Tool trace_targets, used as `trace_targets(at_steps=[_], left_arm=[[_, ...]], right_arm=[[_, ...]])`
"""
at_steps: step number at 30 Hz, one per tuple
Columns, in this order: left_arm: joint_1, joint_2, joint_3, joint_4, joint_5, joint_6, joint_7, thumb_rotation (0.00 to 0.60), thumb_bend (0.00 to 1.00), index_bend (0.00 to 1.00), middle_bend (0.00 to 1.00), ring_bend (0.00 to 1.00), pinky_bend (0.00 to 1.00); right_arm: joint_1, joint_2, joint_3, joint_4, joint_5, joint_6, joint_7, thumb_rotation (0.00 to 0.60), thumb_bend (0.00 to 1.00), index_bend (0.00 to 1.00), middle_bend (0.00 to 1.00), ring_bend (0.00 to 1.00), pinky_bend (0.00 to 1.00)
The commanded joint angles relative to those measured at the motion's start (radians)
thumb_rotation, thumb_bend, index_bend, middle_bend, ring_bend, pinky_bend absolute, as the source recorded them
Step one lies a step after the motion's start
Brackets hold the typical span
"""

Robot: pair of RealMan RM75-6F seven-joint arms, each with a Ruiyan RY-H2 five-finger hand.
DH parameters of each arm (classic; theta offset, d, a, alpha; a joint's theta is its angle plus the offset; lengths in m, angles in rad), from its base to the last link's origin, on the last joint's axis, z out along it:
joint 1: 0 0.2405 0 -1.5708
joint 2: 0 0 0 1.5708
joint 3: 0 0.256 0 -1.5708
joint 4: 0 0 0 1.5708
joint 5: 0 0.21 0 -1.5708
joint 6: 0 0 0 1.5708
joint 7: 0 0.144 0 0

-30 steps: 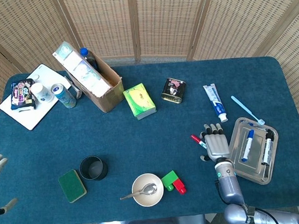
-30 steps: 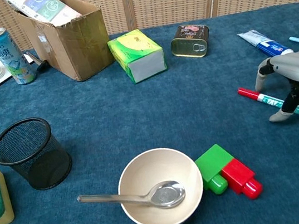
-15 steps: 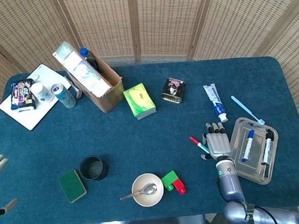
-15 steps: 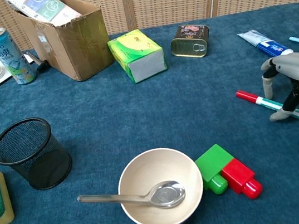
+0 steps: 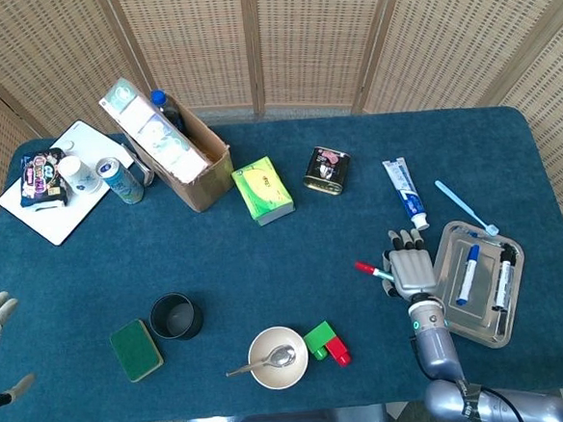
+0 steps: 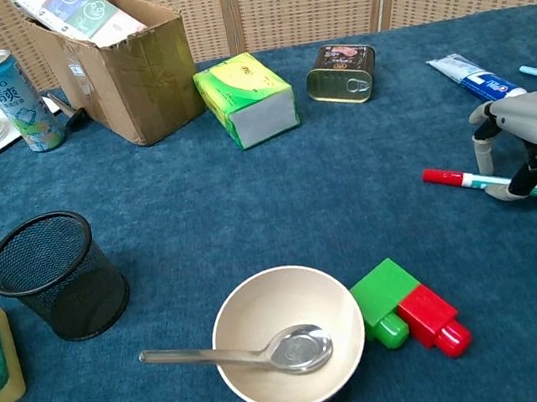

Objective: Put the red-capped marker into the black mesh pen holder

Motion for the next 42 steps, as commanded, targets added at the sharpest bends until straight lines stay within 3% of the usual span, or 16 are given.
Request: trace_targets(at_steps=[1,21,26,32,37,42], left_arm=[[0.000,0.001,0.000,0.001,0.000,0.001,-0.001,0.600,0.06,0.00,0.00,0.00,0.12],[-0.044,-0.018,-0.020,0.036,-0.011,-0.045,-0.069,0.600,0.06,0.00,0.00,0.00,0.16],[-0.166,-0.039,-0.042,0.121,-0.033,-0.220,-0.225,0.600,0.06,0.00,0.00,0.00,0.16],[-0.277,-0.094,-0.056,0.182,-0.009,-0.345,-0.302,0.600,0.05,0.00,0.00,0.00,0.15],[-0.362,-0.138,-0.051,0.188,0.000,-0.464,-0.310,0.600,0.05,0.00,0.00,0.00,0.14],[-0.404,-0.160,-0.043,0.159,0.005,-0.516,-0.257,0.600,0.05,0.00,0.00,0.00,0.13]], right_arm=[[-0.002,0.001,-0.004,-0.006,-0.012,0.005,0.010,0.600,0.41,0.54,0.01,0.00,0.02],[-0.022,0.130,0.008,-0.198,-0.168,0.103,0.042,0.600,0.41,0.54,0.02,0.00,0.02],[-0.026,0.198,0.036,-0.282,-0.178,0.140,0.026,0.600,0.41,0.54,0.02,0.00,0.02],[-0.024,0.225,0.046,-0.322,-0.174,0.154,0.016,0.600,0.41,0.54,0.02,0.00,0.02],[-0.021,0.241,0.052,-0.342,-0.166,0.168,-0.002,0.600,0.41,0.54,0.02,0.00,0.02],[-0.020,0.257,0.057,-0.355,-0.162,0.177,-0.006,0.600,0.41,0.54,0.02,0.00,0.02]])
